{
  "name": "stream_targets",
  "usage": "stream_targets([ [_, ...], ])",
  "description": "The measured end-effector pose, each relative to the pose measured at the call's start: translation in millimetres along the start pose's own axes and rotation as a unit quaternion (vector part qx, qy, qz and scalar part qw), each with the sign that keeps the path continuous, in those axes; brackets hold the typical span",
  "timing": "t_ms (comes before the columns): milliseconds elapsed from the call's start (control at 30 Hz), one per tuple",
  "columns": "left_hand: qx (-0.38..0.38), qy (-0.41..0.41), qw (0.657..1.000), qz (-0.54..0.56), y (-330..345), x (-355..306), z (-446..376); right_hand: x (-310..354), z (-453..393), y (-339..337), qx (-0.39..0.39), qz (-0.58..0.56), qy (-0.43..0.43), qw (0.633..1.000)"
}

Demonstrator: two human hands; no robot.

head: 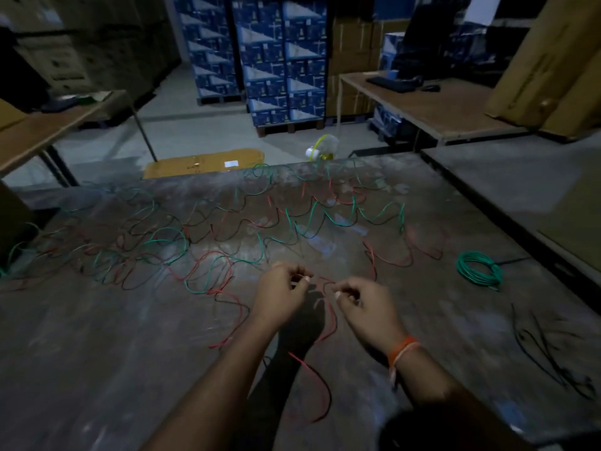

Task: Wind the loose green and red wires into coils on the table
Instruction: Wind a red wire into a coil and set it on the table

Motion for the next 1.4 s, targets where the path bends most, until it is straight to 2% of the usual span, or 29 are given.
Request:
stream_targets([
  [133,0.012,0.023,1.0,0.01,27,-20,-8,-37,-29,-49,-0.105,0.041,0.034,0.993],
  [233,-0.002,0.012,1.0,0.008,45,-29,-14,-58,-56,-92,-0.198,0.108,0.033,0.974],
  [333,-0.008,-0.013,1.0,-0.022,60,-32,-17,-86,-80,-123,-0.231,0.16,0.087,0.956],
  [400,-0.014,-0.033,0.999,-0.039,67,-29,-18,-106,-97,-125,-0.201,0.148,0.131,0.96],
  [467,-0.02,-0.055,0.997,-0.054,70,-23,-14,-119,-114,-111,-0.132,0.114,0.145,0.974],
  [567,-0.044,-0.065,0.994,-0.077,63,-17,-4,-118,-125,-64,-0.023,0.009,0.115,0.993],
  [633,-0.076,-0.073,0.989,-0.1,46,-11,3,-109,-118,-32,0.031,-0.074,0.122,0.989],
  [700,-0.123,-0.081,0.982,-0.119,17,-4,8,-88,-104,-6,0.065,-0.106,0.094,0.988],
  [800,-0.16,-0.107,0.966,-0.171,-28,21,13,-55,-71,35,0.127,-0.117,0.069,0.983],
  [900,-0.135,-0.163,0.948,-0.237,-64,56,23,-34,-43,74,0.171,-0.055,0.03,0.983],
  [967,-0.121,-0.191,0.944,-0.241,-83,72,31,-21,-30,97,0.198,-0.015,0.012,0.98],
  [1067,-0.146,-0.225,0.937,-0.224,-116,91,42,10,-3,124,0.23,-0.023,0.004,0.973],
  [1133,-0.123,-0.238,0.936,-0.227,-131,103,47,36,21,141,0.26,-0.057,0.011,0.964],
  [1267,-0.006,-0.251,0.935,-0.25,-143,125,62,63,61,187,0.299,-0.093,0.058,0.948],
  [1400,0.052,-0.31,0.938,-0.145,-159,169,84,68,86,222,0.291,-0.083,0.066,0.951],
])
Point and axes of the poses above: each hand's wrist, its own z-axis away from the middle knuckle, its own y-axis out of the palm, x = y × z, the point moved 9 cm from there along -z, towards the middle knuckle, and after that the axes turned 12 degrees about -x, right-handed, at the moved point
